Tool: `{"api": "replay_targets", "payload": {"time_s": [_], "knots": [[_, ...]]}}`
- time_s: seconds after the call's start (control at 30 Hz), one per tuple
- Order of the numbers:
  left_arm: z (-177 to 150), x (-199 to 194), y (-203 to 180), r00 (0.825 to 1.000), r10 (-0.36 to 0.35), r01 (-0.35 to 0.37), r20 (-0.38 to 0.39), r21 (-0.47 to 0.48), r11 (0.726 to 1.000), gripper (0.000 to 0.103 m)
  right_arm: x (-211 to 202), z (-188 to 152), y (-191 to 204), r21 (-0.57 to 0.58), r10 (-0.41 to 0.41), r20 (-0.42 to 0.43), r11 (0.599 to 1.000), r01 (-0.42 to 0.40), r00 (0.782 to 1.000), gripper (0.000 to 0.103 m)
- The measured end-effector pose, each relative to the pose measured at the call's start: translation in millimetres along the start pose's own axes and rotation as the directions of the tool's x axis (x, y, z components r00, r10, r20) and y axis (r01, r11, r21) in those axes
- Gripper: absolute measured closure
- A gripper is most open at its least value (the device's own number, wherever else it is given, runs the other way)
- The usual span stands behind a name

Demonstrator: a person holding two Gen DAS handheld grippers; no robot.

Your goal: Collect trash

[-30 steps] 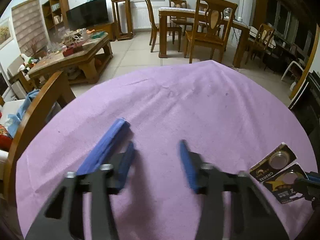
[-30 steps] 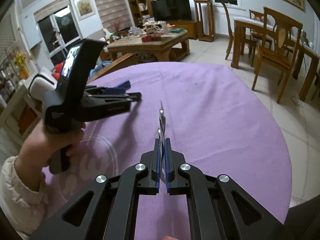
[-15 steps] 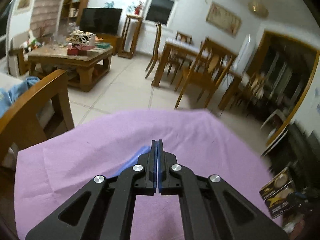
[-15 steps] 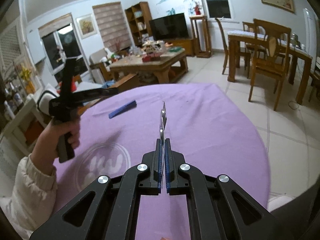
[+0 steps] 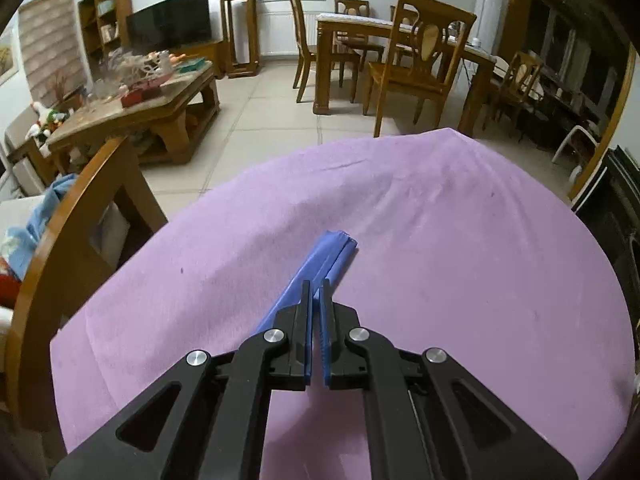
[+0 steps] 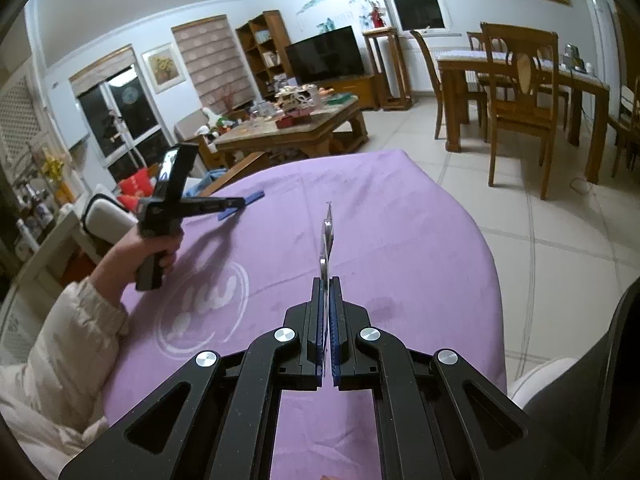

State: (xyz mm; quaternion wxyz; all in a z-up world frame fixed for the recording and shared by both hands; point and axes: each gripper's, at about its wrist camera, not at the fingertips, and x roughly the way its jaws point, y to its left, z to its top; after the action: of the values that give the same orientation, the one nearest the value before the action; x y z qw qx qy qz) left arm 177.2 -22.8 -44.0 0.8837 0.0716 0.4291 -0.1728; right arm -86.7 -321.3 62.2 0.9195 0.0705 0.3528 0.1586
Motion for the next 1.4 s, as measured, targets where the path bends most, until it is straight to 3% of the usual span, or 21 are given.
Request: {"api": "replay_targets", "payload": {"time_s": [0.1, 0.2, 0.4, 0.5, 0.57, 0.63, 0.67, 0.73, 0.87, 0.93, 1.0, 1.03, 1.1, 1.2, 1.23, 1.27, 1.3, 1.37, 1.4], "knots": [[-4.4, -4.0, 2.3, 1.0, -0.03, 0.03, 0.006, -0.001, 1.0, 0.097, -2.8, -2.2, -4.7, 0.009, 0.003, -0.002, 1.0, -0.003, 1.0, 0.099], [-12.7, -5.7, 4.8, 0.993, -0.12, 0.12, -0.005, -0.021, 0.993, 0.097, -3.9, -5.9, -4.0, 0.018, 0.007, -0.001, 1.0, -0.007, 1.0, 0.099], [-12.1, -6.4, -1.5, 0.995, -0.101, 0.101, -0.001, 0.046, 0.994, 0.093, -1.3, -2.2, -7.2, 0.024, 0.014, -0.009, 1.0, -0.014, 1.0, 0.099], [-8.7, -4.6, -5.4, 0.99, -0.143, 0.142, 0.005, 0.084, 0.986, 0.064, 0.7, -4.7, -7.9, 0.029, 0.016, -0.012, 0.999, -0.016, 1.0, 0.099], [-7.5, -1.1, -13.6, 0.995, -0.096, 0.097, -0.015, 0.13, 0.987, 0.004, 1.7, -5.6, -7.6, 0.03, 0.018, -0.015, 0.999, -0.017, 1.0, 0.099], [-7.7, 3.5, -24.2, 1.0, -0.016, 0.021, -0.027, 0.187, 0.982, 0.006, 2.3, -7.0, -5.3, 0.03, 0.019, -0.016, 0.999, -0.018, 1.0, 0.099], [-7.5, 0.3, -27.0, 1.0, -0.011, 0.011, -0.003, 0.208, 0.978, 0.006, 2.2, -6.9, -5.4, 0.029, 0.019, -0.016, 0.999, -0.018, 1.0, 0.099], [-6.2, -15.2, -26.5, 0.995, -0.041, 0.022, 0.087, 0.209, 0.978, 0.006, 3.2, -6.4, -2.4, 0.029, 0.019, -0.017, 0.999, -0.018, 1.0, 0.099], [-1.4, -31.8, -12.9, 0.982, -0.123, 0.102, 0.144, 0.145, 0.984, 0.006, 4.2, -8.7, -3.0, 0.031, 0.018, -0.02, 0.999, -0.018, 1.0, 0.099], [1.2, -32.4, -5.4, 0.984, -0.076, 0.054, 0.161, 0.137, 0.989, 0.006, 6.1, -8.8, -4.9, 0.035, 0.022, -0.026, 0.999, -0.021, 0.999, 0.099], [5.0, -17.1, 5.5, 0.994, 0.013, -0.025, 0.109, 0.118, 0.993, 0.006, 8.6, -10.2, -4.7, 0.036, 0.024, -0.029, 0.999, -0.023, 0.999, 0.099], [7.2, -9.5, 10.4, 0.996, 0.038, -0.046, 0.081, 0.102, 0.994, 0.01, 9.6, -11.1, -4.0, 0.035, 0.025, -0.031, 0.999, -0.024, 0.999, 0.099], [9.0, 7.7, 24.9, 0.999, 0.042, -0.043, 0.016, 0.068, 0.997, 0.027, 12.3, -12.1, -2.5, 0.034, 0.027, -0.035, 0.999, -0.026, 0.999, 0.099], [13.4, 15.9, 22.5, 0.998, 0.065, -0.067, 0.012, 0.124, 0.99, 0.034, 16.8, -13.5, -1.2, 0.035, 0.026, -0.044, 0.999, -0.024, 0.999, 0.099], [15.6, 17.4, 18.5, 0.996, 0.089, -0.089, 0.009, 0.154, 0.984, 0.041, 18.0, -13.7, -1.2, 0.034, 0.025, -0.047, 0.999, -0.024, 0.999, 0.099], [16.9, 16.7, 16.0, 0.996, 0.086, -0.086, 0.007, 0.16, 0.983, 0.056, 19.1, -13.9, -0.8, 0.034, 0.023, -0.048, 0.999, -0.022, 0.999, 0.099], [17.9, 15.6, 13.4, 0.994, 0.112, -0.112, 0.007, 0.163, 0.98, 0.061, 19.8, -14.6, -1.2, 0.036, 0.022, -0.047, 0.999, -0.02, 0.999, 0.099], [16.5, 13.5, 10.0, 0.989, 0.151, -0.151, 0.011, 0.154, 0.977, 0.083, 20.1, -14.3, -1.1, 0.039, 0.021, -0.043, 0.999, -0.02, 0.999, 0.099], [15.1, 11.6, 10.5, 0.987, 0.16, -0.161, 0.018, 0.144, 0.976, 0.083, 18.9, -13.7, -5.0, 0.039, 0.022, -0.042, 0.999, -0.021, 0.999, 0.099]]}}
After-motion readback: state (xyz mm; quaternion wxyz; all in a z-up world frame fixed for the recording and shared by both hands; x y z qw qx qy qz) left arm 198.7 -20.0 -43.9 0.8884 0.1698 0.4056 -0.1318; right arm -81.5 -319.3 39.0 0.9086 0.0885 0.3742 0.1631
